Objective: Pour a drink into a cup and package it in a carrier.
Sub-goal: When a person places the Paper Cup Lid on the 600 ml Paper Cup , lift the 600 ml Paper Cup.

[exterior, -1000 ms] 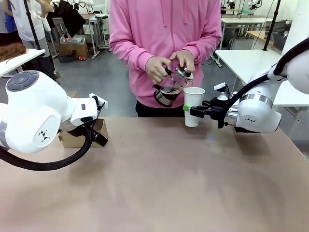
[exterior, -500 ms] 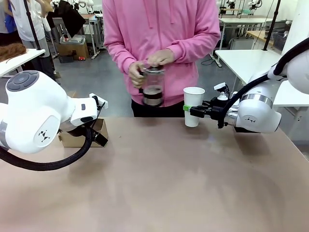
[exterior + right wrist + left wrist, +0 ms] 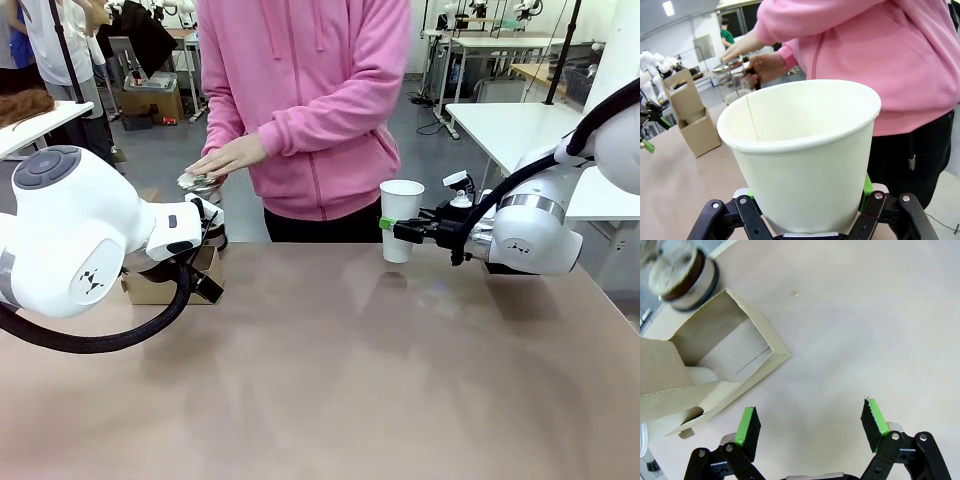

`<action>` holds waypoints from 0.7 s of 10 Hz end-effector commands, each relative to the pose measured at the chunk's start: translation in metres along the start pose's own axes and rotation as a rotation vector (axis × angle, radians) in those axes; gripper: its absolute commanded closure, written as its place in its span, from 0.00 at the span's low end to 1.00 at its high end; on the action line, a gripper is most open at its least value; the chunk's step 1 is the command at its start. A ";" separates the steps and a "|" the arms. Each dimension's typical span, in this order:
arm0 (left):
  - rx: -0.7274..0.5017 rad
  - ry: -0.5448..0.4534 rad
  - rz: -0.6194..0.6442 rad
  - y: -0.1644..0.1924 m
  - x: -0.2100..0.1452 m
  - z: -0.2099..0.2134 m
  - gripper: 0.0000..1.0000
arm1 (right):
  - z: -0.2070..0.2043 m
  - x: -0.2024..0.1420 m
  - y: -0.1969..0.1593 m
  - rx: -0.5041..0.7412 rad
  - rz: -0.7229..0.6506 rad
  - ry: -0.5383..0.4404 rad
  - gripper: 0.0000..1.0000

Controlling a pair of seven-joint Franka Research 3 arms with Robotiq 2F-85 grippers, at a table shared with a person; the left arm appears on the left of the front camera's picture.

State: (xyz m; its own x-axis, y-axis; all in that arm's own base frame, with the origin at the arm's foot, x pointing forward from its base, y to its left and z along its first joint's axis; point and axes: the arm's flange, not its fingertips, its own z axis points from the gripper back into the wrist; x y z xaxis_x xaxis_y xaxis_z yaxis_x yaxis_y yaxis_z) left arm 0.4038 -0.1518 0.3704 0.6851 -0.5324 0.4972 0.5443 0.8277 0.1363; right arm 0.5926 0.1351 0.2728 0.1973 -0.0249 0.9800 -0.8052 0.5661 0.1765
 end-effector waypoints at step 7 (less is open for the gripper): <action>-0.002 -0.001 0.000 0.000 0.000 0.000 0.00 | 0.000 0.001 0.000 0.005 0.001 -0.011 0.19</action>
State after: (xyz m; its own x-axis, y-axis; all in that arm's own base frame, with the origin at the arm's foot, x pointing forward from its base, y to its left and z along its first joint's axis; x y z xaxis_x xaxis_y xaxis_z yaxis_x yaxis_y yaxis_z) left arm 0.4038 -0.1518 0.3704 0.6851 -0.5324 0.4972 0.5443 0.8278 0.1363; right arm 0.5926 0.1351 0.2728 0.1973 -0.0249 0.9800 -0.8052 0.5661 0.1765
